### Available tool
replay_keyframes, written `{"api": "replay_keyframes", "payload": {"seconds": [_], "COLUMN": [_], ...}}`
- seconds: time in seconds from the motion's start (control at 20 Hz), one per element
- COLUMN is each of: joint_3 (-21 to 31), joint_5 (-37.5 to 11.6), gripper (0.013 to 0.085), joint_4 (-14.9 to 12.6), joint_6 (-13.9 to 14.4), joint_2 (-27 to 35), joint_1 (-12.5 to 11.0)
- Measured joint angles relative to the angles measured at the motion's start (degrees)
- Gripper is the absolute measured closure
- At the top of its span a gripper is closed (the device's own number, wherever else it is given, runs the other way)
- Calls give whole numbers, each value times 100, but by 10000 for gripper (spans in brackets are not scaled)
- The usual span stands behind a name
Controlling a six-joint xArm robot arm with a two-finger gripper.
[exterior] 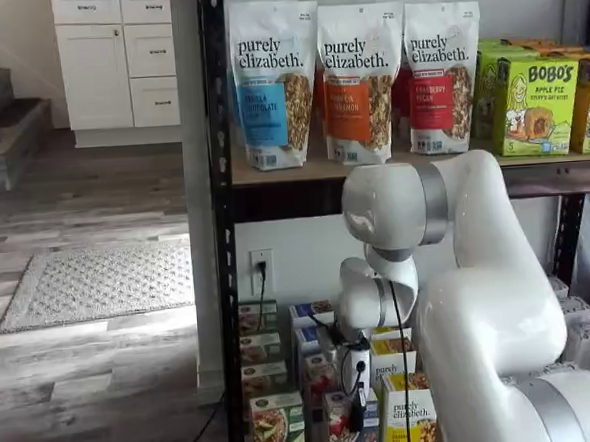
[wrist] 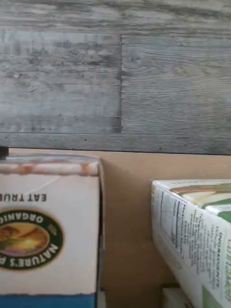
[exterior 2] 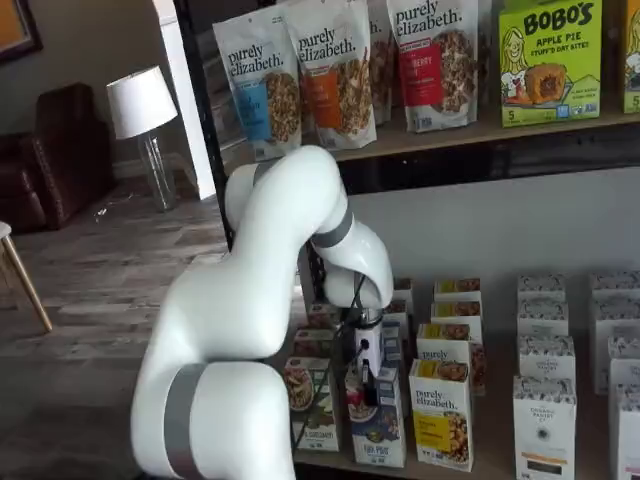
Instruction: Pick up the blue and white box that is on the bottom shelf, the second box from the left
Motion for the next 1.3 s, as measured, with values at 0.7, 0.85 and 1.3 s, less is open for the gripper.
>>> {"api": "replay_keyframes", "payload": {"seconds": [0.7,0.85,1.3], "joint_3": [46,99,766], "joint_5": [88,85,-288], "gripper": [530,530,530], "joint_4": [-21,-75,133], "joint_6": [25,87,-9], "joint_2": [-47,-81,-478], "joint_1": [4,23,126]}}
